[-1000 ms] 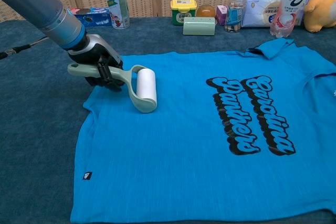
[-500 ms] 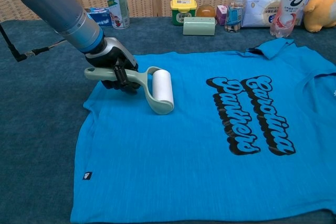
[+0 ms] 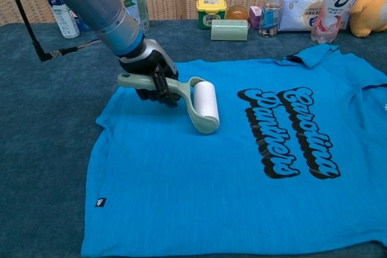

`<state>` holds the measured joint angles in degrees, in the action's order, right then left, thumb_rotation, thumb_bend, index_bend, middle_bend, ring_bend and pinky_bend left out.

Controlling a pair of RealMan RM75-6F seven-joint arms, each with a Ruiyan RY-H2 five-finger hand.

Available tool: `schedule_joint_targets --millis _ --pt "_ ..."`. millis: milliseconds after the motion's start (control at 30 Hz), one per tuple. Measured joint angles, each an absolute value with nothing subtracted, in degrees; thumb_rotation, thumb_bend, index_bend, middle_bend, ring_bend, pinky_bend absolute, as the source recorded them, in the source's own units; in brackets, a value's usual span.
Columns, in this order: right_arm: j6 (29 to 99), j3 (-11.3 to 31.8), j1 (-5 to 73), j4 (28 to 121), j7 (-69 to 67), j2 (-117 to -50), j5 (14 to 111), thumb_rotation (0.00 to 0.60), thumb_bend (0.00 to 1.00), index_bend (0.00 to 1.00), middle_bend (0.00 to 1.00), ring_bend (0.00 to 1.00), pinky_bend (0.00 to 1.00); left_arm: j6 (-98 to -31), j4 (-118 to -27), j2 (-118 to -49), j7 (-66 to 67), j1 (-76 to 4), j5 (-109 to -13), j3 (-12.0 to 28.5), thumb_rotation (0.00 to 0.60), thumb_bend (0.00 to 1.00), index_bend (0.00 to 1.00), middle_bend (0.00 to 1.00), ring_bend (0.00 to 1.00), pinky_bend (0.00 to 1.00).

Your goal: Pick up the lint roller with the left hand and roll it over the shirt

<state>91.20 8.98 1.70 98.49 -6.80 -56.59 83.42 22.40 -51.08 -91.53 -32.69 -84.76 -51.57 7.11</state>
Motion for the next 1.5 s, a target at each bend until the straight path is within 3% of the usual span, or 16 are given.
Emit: schedule_joint_targets --millis 633,1133,1500 --pt "89.4 9.0 2.1 97.9 -9.6 -55.9 82.4 0.600 0.00 0.06 0.00 0.00 0.00 24.2 -44.7 -96.4 -38.3 -91.9 -52.3 9.7 0.600 0.80 0.96 1.00 0.97 1.00" --pt "87.4 9.2 2.6 96.4 -13.5 -55.1 81.4 0.600 0.00 0.06 0.00 0.00 0.00 29.4 -27.7 -109.1 -37.5 -99.9 -53.0 13.4 0.600 0.82 0.96 1.00 0.97 1.00" --pt "87.3 9.4 2.5 95.9 -14.7 -54.8 81.0 0.600 0.00 0.06 0.00 0.00 0.00 38.5 -16.8 -115.2 -33.9 -103.2 -55.2 14.8 0.600 0.82 0.97 1.00 0.97 1.00"
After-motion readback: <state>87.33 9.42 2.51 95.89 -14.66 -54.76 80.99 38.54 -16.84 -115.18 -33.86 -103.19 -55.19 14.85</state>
